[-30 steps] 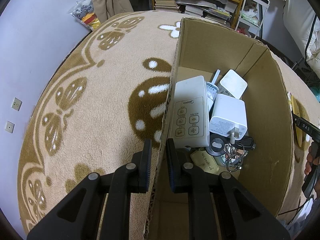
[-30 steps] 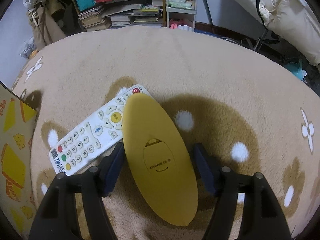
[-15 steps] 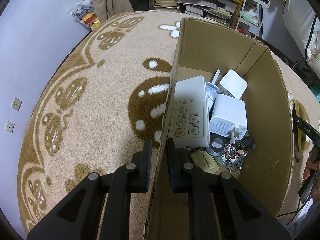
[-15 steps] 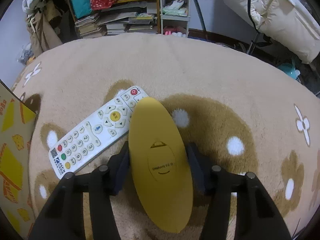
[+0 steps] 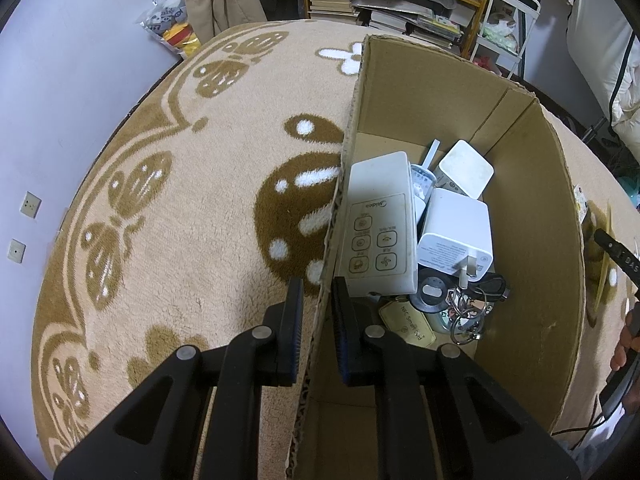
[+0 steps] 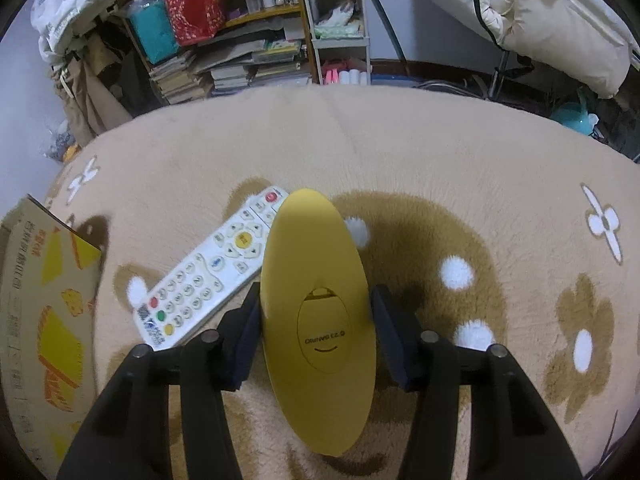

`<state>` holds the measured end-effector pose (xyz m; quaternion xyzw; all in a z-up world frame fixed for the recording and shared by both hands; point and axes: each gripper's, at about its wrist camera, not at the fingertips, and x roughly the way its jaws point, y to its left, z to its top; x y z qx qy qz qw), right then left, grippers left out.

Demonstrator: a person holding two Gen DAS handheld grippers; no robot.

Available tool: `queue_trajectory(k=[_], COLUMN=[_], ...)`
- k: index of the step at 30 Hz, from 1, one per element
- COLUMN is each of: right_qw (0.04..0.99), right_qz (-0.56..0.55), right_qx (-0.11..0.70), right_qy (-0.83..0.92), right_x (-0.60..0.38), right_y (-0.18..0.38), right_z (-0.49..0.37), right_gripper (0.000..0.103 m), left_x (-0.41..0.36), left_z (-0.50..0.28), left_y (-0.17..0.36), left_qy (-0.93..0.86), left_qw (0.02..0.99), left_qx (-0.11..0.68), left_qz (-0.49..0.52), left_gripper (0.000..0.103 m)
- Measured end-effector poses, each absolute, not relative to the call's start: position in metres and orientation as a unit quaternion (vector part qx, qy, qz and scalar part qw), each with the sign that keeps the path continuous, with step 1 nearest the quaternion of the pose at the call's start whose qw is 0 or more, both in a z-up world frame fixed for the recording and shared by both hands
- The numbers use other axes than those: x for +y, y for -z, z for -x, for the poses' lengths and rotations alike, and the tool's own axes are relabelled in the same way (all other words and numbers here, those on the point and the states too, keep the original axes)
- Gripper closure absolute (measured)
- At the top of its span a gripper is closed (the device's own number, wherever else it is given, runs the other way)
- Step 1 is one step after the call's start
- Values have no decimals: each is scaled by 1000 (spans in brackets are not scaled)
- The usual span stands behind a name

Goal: Organize rigid objects
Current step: 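Lift the yellow pad, carry it into the box and release it upright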

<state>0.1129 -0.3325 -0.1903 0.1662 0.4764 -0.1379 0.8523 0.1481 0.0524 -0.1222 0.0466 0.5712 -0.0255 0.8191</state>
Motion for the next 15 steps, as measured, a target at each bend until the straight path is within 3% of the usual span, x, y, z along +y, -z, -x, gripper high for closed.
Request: queue_trajectory(k=[15], right_qw=[891], right_qz=[-173], right_qx=[416], right_qy=[54], right_x=[-277], right_y=[118], right_z=[-109], right_gripper=[46], left_x=[53], left_z=[-147], left_y=[122], left_qy=[27], left_qw=[819], left_qx=[571], left_qz=[-45], left_gripper=[90])
